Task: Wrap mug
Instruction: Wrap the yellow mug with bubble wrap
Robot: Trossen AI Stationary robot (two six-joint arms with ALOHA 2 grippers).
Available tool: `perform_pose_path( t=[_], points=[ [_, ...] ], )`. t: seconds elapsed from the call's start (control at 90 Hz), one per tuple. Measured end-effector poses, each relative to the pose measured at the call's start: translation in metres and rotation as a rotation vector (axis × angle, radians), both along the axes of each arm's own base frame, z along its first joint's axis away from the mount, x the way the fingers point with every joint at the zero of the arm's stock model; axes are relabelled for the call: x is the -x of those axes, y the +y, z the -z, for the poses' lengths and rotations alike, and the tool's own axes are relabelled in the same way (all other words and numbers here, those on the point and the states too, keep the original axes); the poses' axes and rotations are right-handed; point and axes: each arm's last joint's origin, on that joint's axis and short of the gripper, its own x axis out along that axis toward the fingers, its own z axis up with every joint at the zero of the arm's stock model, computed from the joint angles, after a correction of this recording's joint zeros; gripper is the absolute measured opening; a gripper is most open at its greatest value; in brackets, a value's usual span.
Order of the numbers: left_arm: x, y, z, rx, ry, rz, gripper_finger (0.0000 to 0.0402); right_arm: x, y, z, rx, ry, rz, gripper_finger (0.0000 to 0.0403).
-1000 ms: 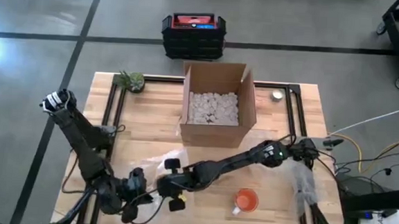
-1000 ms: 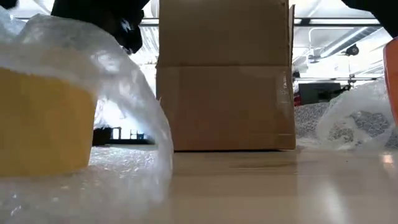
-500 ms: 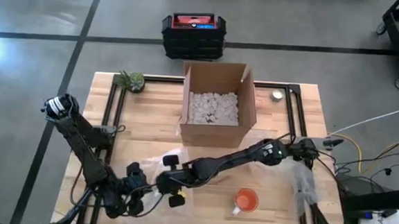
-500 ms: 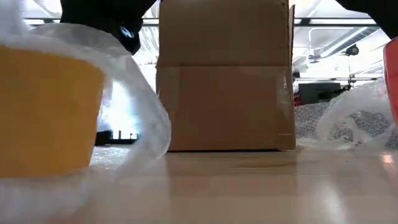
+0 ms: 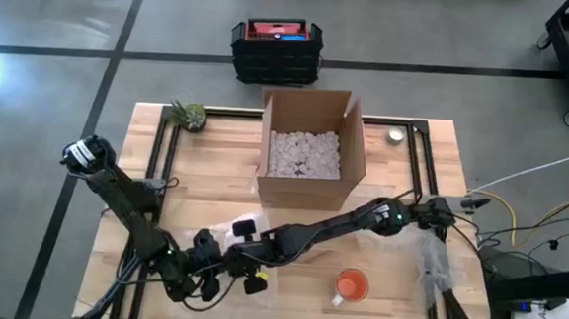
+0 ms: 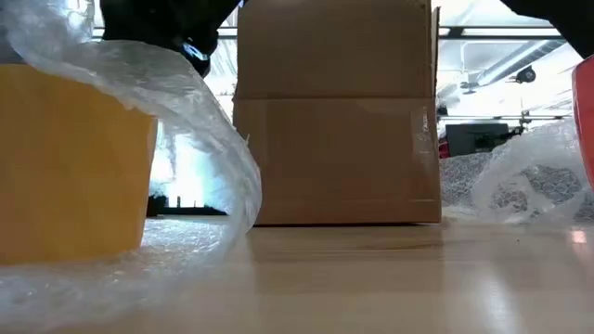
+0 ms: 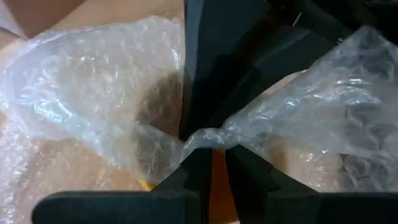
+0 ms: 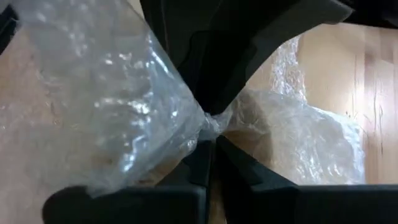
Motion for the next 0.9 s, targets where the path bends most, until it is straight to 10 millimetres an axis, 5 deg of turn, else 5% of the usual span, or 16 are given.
perform_pose_path(
  t=[0.244,0.356,0.456,0.622,0.9],
  points=[
    [-0.001,0.0,0.0,0.016,-0.018,-0.031,0.0036,0.028,-0.005,-0.069,0.042,-0.01,-0.079,0.0002],
    [-0.001,0.0,-0.001,0.021,-0.032,-0.035,0.0036,0.028,-0.006,-0.075,-0.015,-0.028,-0.095,0.0002],
    [-0.002,0.0,-0.001,0.023,-0.037,-0.038,0.0036,0.021,0.002,-0.057,-0.089,-0.002,-0.143,0.0002],
    [-0.001,0.0,-0.005,0.049,-0.04,-0.031,0.0036,0.005,0.006,0.01,-0.065,0.098,-0.13,0.0002],
    [0.01,0.002,-0.03,0.222,-0.048,0.03,0.0036,-0.001,0.008,0.022,-0.053,0.069,-0.14,0.0002]
  ],
)
